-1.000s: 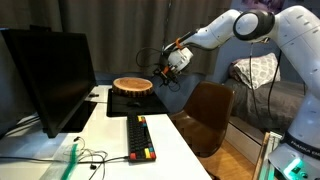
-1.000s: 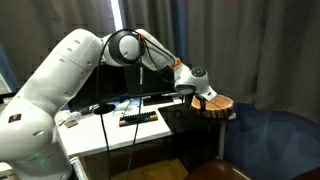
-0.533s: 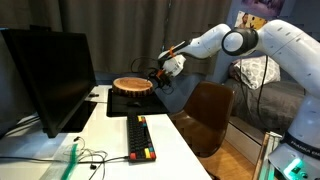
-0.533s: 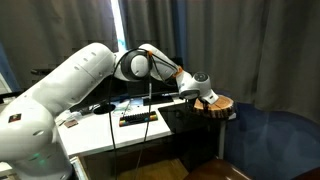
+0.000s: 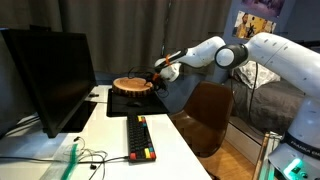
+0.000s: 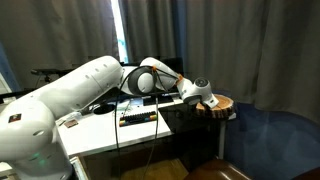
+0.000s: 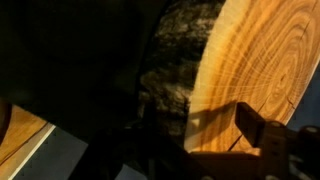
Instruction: Move the wood stamp shaped cushion to the left
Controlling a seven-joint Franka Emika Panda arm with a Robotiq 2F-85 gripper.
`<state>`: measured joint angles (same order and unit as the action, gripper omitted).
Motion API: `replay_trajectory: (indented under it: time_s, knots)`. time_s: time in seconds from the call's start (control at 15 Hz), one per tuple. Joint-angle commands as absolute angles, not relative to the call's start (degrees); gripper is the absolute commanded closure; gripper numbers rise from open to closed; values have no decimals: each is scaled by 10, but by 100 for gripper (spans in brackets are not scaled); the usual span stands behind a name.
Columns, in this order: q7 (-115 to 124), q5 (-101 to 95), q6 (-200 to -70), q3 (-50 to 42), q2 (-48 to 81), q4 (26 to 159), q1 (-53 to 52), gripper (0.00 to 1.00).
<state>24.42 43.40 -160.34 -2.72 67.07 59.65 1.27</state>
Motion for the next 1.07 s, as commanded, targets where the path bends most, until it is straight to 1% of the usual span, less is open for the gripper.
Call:
replay_trajectory:
  time_s: [0.0,0.2,0.53,0.67,0.8,1.0]
  knots:
    - [295,389,-1613,-29,721,525,12,48]
    - [329,357,-1602,-39,729,514,10,68]
    - [390,310,-1586,-45,730,508,9,95]
    - [409,290,-1577,-43,727,508,10,100]
    - [421,272,-1567,-37,720,512,12,96]
    - [421,259,-1552,-25,687,544,13,98]
